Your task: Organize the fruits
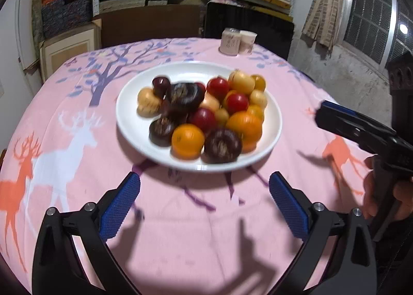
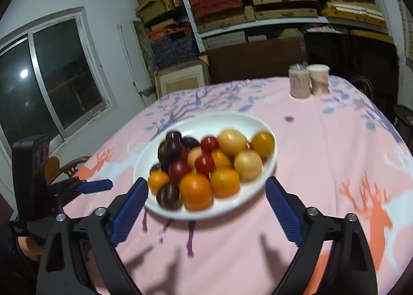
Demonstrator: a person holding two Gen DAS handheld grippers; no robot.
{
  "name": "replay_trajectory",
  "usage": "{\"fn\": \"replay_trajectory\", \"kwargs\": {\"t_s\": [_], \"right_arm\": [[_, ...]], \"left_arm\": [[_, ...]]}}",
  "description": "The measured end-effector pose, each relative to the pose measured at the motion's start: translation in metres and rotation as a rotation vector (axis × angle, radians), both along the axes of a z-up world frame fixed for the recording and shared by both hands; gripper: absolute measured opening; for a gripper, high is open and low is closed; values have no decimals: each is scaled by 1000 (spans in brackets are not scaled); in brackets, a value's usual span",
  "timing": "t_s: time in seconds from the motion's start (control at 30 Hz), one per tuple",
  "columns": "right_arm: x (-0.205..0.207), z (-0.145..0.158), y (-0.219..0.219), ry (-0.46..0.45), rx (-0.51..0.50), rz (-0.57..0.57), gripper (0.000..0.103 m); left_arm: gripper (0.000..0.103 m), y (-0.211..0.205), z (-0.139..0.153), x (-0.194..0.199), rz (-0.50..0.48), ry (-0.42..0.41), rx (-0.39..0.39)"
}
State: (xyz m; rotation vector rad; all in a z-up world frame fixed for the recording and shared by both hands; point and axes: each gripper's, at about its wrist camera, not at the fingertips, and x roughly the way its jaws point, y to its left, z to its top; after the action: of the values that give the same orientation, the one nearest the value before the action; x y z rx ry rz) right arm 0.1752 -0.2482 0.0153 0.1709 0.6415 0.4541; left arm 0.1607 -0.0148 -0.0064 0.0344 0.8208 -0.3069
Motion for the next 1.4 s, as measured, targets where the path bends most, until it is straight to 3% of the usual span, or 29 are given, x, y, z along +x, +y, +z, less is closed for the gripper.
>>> {"fn": "replay_trajectory", "kwargs": {"t_s": [0.07,0.23,0.4,0.5,0.6,0.93,1.13,1.4], "right_arm": [[-21,-7,1,60,-58,-17,99],[-59,0,12,42,-147,-13,99],[-105,22,15,-11,-158,-13,99],[-127,36,13,-49,-170,-30,99],[-144,46,8,-56,-160,-46,99],[-178,58,1,-80,-159,-64,99],[-190,64,6,-108,-171,-56,99],[-194,64,7,-106,-171,-50,99]], "left_arm": [[98,2,-3,-13,25,11,8],[98,13,7,-45,128,-3,21],[98,19,34,-84,203,-72,41],[98,16,48,-107,207,-113,81],[98,16,62,-128,196,-141,73],[98,8,93,-186,200,-240,104],[98,10,99,-195,247,-238,118],[98,9,102,-200,241,-248,124]]}}
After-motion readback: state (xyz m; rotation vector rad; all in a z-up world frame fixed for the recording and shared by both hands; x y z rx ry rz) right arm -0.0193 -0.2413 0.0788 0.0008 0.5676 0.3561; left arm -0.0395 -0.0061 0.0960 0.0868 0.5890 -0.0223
